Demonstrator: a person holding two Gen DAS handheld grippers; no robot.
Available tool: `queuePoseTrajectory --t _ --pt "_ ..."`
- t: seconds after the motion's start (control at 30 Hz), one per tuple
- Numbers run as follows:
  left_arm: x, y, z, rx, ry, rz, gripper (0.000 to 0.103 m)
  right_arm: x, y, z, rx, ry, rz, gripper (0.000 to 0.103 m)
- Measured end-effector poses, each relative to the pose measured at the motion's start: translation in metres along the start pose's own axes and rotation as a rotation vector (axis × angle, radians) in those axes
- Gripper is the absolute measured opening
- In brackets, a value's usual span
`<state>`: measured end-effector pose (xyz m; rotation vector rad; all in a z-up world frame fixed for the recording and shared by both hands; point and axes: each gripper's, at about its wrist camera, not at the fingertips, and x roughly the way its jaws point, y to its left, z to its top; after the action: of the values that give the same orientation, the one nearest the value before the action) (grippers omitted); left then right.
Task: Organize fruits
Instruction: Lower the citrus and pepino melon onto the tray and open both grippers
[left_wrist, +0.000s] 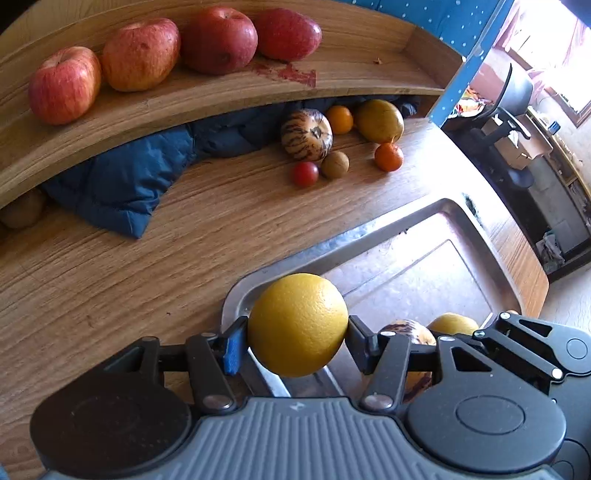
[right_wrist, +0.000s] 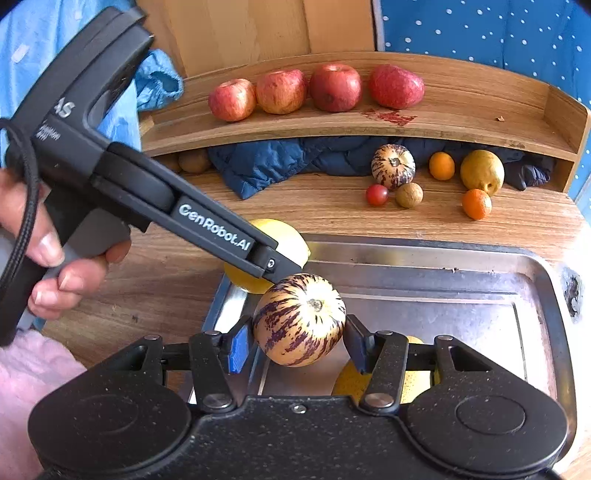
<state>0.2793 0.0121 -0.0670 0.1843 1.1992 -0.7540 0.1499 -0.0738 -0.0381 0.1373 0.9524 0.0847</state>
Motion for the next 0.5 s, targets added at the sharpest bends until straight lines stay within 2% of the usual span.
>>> queuePoseTrajectory --t 0.23,0.5 --pt "0.004 -0.014 -0.014 -0.034 0.025 0.0 0.06 -0.013 0.003 -0.014 -0.025 0.028 0.014 0.055" --pt "0.002 -0.026 -0.027 -0.051 0.039 0.024 0.06 -0.019 -0.002 -0.03 0.058 0.068 0.049 0.055"
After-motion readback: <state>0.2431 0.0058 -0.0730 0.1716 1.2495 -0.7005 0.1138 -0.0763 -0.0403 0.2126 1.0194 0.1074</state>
